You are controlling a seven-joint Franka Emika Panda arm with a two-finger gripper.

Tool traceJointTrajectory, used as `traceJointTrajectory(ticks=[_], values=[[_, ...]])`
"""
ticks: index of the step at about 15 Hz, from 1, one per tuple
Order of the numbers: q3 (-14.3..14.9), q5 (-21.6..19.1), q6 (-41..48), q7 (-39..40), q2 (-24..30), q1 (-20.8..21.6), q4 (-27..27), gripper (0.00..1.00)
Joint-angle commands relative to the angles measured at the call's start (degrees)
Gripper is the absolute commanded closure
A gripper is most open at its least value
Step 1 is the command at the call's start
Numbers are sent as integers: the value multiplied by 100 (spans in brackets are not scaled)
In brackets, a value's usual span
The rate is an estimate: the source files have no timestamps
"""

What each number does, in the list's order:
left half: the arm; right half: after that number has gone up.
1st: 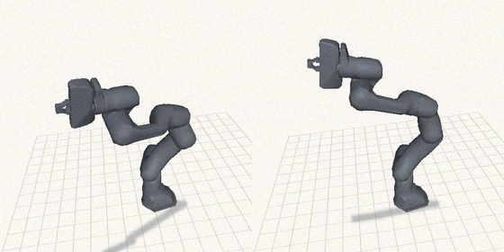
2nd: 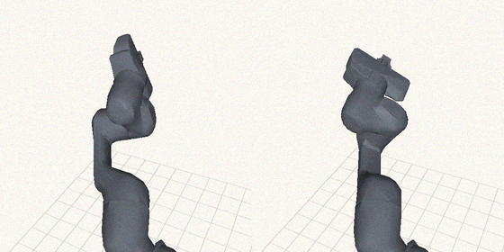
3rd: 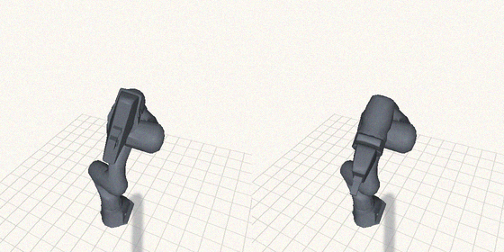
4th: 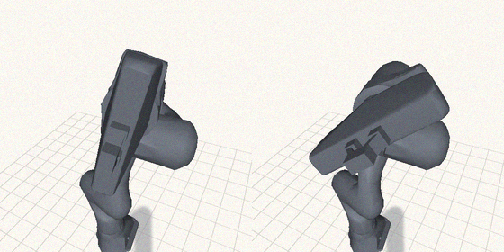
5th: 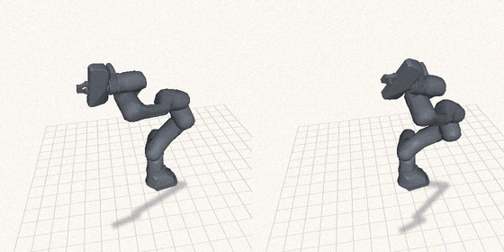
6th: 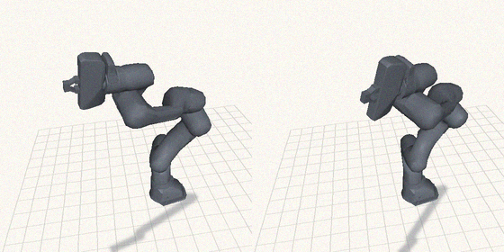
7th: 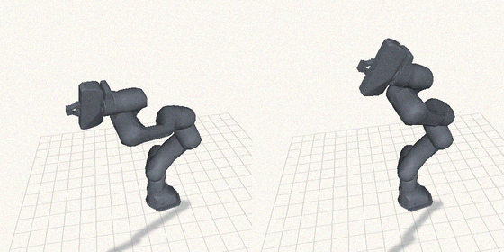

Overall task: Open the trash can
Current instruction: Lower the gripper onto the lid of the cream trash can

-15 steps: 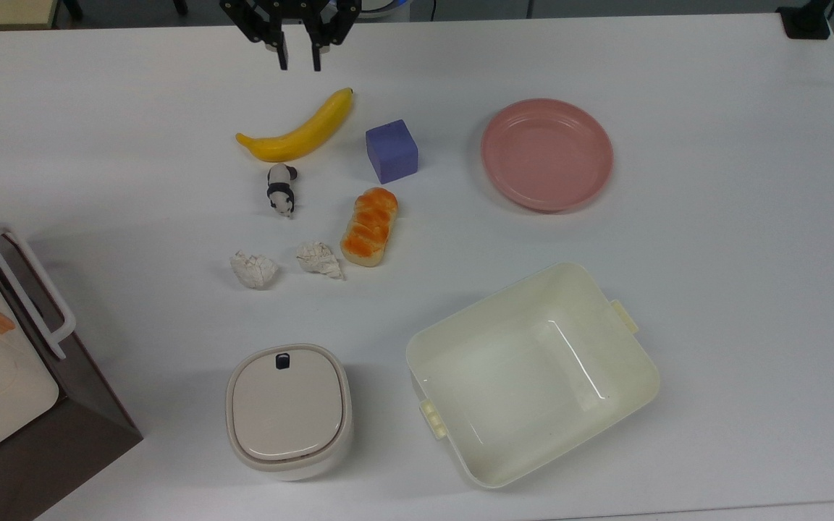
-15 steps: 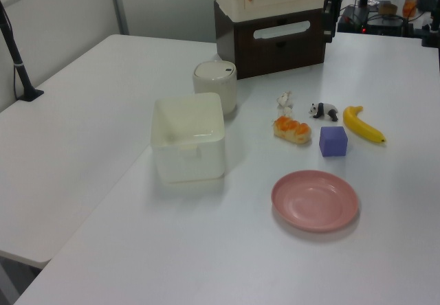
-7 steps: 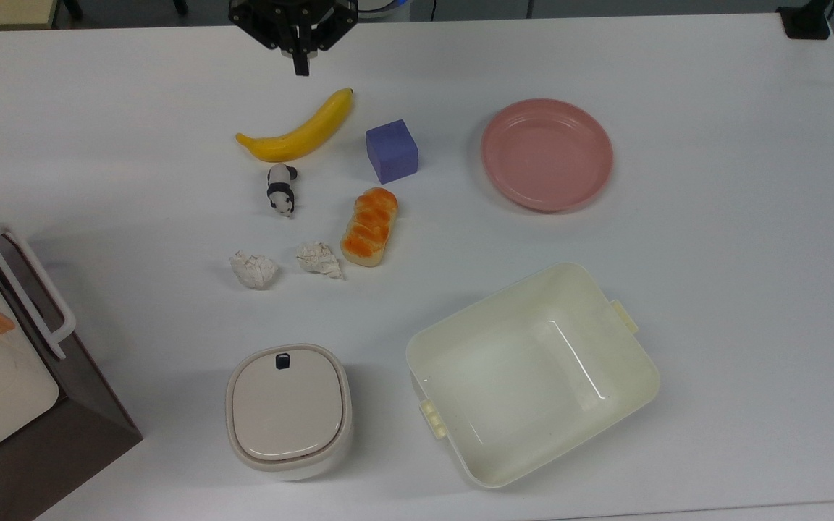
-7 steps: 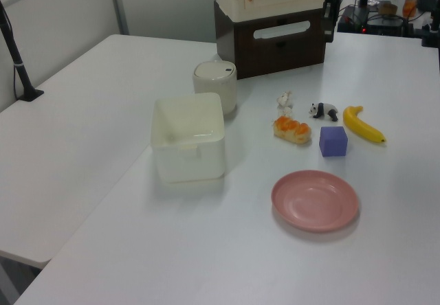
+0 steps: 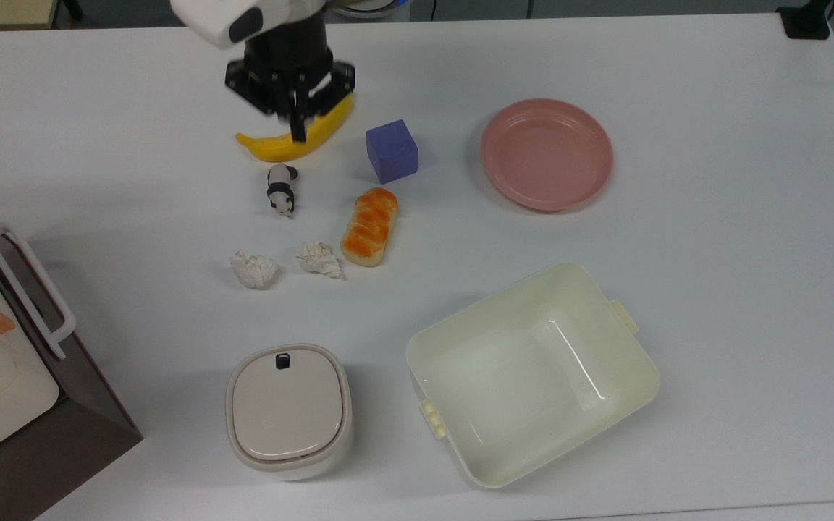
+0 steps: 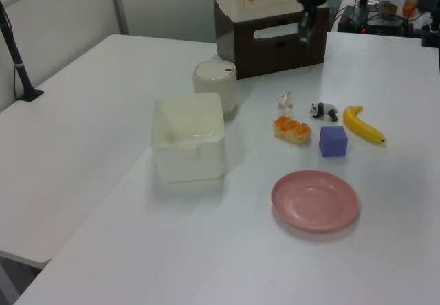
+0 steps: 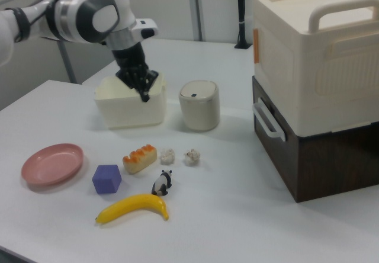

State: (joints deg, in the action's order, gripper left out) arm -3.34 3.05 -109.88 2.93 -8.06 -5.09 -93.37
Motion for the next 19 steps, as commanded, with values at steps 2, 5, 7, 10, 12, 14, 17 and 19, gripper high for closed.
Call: traceJointTrajectory(ticks=[2,5,7,10,12,14,17,19], values=[[36,-33,-1550,68,-722,-62,512,100],[36,-41,-2877,50,-1091,-71,566,100],[27,-42,-3624,50,-1311,-80,566,100],[36,-234,-4811,33,-1636,-97,557,100],[36,-209,-5226,50,-1873,-97,557,100],[27,-191,-5525,120,-2023,-88,557,100],[35,-182,-6061,121,-2339,-88,557,100],[36,-156,-6107,129,-2498,-80,557,100]])
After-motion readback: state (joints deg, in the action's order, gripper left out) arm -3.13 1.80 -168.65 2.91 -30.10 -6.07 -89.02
